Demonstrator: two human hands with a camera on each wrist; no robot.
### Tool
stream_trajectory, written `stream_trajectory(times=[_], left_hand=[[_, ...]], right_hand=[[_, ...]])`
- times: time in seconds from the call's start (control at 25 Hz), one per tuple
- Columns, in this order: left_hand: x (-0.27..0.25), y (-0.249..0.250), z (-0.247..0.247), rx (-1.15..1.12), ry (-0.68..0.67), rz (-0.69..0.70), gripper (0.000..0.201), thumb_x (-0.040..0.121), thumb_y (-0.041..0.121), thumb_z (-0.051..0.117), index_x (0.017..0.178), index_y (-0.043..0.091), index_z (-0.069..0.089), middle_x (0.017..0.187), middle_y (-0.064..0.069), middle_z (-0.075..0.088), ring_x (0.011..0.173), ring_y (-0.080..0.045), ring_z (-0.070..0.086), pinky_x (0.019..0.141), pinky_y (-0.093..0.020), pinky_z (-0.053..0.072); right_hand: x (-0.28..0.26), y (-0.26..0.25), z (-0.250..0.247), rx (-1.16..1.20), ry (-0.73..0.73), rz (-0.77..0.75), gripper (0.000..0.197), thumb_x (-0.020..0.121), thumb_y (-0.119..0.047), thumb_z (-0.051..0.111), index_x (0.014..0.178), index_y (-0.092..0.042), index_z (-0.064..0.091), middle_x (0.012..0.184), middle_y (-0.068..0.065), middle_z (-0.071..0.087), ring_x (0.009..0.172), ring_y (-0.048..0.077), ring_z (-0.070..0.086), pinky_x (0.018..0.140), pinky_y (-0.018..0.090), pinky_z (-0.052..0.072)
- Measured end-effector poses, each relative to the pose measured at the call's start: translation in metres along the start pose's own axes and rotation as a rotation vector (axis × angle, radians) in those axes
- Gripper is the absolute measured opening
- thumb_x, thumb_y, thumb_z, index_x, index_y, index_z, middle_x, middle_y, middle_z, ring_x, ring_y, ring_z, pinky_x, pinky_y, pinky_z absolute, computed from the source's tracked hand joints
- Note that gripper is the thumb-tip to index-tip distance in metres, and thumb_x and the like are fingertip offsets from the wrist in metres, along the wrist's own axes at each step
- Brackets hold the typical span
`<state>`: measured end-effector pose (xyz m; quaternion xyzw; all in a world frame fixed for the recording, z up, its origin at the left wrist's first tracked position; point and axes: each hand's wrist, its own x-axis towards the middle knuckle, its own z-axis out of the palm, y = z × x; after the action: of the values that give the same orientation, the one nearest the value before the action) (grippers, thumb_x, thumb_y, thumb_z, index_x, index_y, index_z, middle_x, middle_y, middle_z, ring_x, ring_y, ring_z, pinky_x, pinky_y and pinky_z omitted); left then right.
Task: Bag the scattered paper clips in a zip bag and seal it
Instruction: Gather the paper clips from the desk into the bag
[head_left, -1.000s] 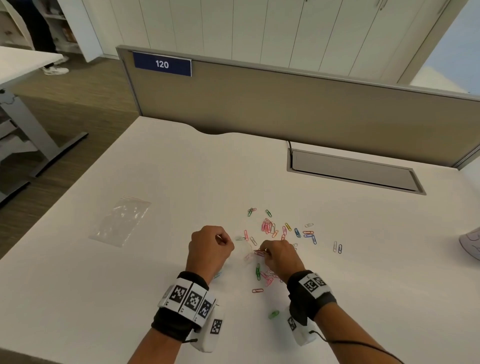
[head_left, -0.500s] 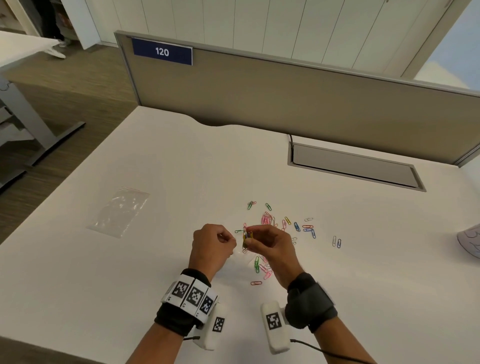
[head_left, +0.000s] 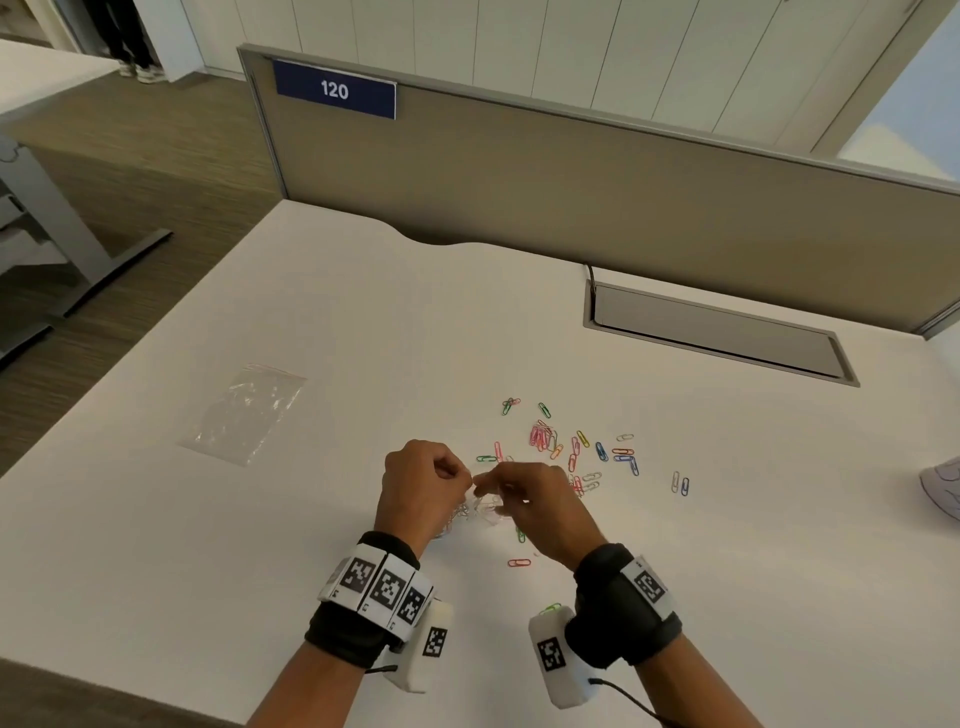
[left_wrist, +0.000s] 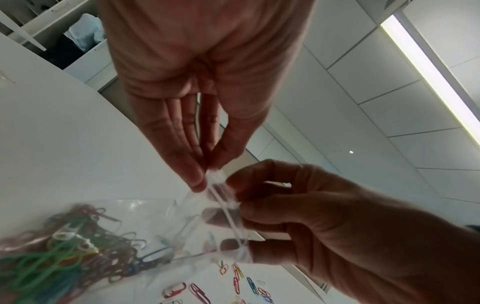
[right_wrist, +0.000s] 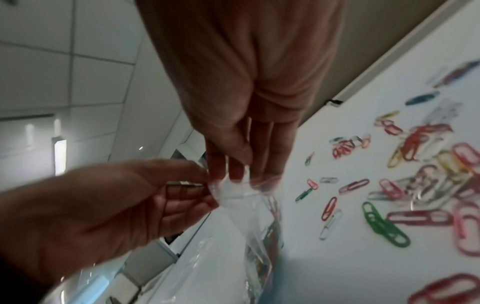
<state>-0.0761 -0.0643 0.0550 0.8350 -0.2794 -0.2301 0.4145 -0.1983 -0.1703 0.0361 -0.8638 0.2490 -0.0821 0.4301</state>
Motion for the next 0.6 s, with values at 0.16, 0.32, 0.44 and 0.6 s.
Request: stream_trajectory(times=[0.16,0.32,0.44,0.6], left_hand=[[0.000,-0.006,-0.009,-0.037,0.013,-0.017,0.005,0.079,0.009,0.075,0.075,0.006,0.075,0.066,-0.007,0.075,0.061,-0.018,0.073,0.071,-0.037,0.064],[-0.001,-0.006,-0.010,-0.043,0.001,0.008,0.005,0.079,0.006,0.074,0.074,0.005,0.075,0.065,-0.008,0.075,0.060,-0.018,0.073,0.071,-0.037,0.063],[-0.003,-0.003,-0.006,-0.036,-0.023,0.016,0.006,0.079,0.006,0.073,0.073,0.005,0.075,0.063,-0.008,0.074,0.058,-0.019,0.072,0.066,-0.039,0.064],[-0.003,-0.001,-0.004,-0.038,-0.039,-0.001,0.008,0.080,0.007,0.072,0.072,0.007,0.074,0.062,-0.006,0.074,0.054,-0.017,0.072,0.061,-0.037,0.064]], right_hand=[[0.013,0.019,-0.014,0.099,0.369,0.138,0.030,0.085,0.007,0.045,0.084,-0.010,0.070,0.093,0.006,0.073,0.091,0.022,0.068,0.080,0.037,0.059],[0.026,0.046,-0.001,-0.547,-0.123,-0.005,0.045,0.091,-0.001,0.043,0.130,-0.019,0.055,0.146,0.006,0.046,0.137,0.025,0.040,0.112,0.042,0.036],[0.027,0.055,0.009,-0.658,-0.274,-0.084,0.050,0.095,-0.007,0.040,0.143,-0.019,0.037,0.154,0.004,0.033,0.141,0.027,0.033,0.112,0.044,0.035],[0.004,0.067,0.000,-0.643,-0.182,-0.124,0.040,0.093,-0.016,0.050,0.133,-0.018,0.049,0.146,0.005,0.045,0.131,0.027,0.047,0.102,0.041,0.047]])
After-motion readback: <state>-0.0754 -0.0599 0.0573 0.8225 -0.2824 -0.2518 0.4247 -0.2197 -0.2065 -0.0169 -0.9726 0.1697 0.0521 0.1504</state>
